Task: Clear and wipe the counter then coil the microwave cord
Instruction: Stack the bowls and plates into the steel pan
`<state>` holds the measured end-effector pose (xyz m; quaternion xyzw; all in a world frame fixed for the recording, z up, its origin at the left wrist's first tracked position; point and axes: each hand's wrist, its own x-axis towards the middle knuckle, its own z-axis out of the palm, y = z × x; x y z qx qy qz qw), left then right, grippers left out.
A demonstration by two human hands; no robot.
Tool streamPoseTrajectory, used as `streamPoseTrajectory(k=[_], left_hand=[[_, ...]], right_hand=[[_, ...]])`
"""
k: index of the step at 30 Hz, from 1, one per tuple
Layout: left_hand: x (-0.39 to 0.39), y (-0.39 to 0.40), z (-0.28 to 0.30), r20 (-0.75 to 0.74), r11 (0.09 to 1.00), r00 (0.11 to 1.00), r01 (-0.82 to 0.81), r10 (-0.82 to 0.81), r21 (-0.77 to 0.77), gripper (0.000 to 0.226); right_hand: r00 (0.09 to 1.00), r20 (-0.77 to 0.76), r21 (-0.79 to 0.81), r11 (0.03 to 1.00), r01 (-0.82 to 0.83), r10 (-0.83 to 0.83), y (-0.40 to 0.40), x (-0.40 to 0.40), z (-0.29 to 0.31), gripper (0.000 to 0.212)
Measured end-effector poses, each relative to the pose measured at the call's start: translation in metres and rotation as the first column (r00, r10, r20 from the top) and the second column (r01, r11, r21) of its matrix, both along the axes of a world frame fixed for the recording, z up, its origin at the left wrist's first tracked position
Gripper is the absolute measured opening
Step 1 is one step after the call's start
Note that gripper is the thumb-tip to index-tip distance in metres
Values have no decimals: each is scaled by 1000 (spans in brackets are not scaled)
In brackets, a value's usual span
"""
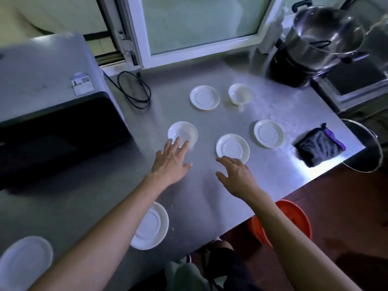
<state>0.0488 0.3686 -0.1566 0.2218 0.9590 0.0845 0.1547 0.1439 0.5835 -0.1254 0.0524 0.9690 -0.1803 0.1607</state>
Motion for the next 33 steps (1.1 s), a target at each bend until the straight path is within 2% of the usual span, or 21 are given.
streamPoseTrajectory(k=[11,18,23,27,33], left_hand=[[-76,53,-27,105,979,979,-160,174,-130,88],[-103,86,-40,219,943,934,-226,281,-245,101],[-111,95,-43,119,918,933,-301,339,-257,97],[-128,115,-38,94,923,936,-312,340,-225,97],[-153,159,-26,30,954,963,-261,268,-149,97]], right_hand=[[994,12,-158,982,-104,107,62,-87,-42,48],[984,-12,-168,969,-179,180,99,-148,-52,46],[974,-12,-203,953,-226,228,108,-179,-56,46],[975,-48,-212,951,-224,218,119,-201,-60,46],[967,-151,-116,967,-225,207,152,-238,-67,50]])
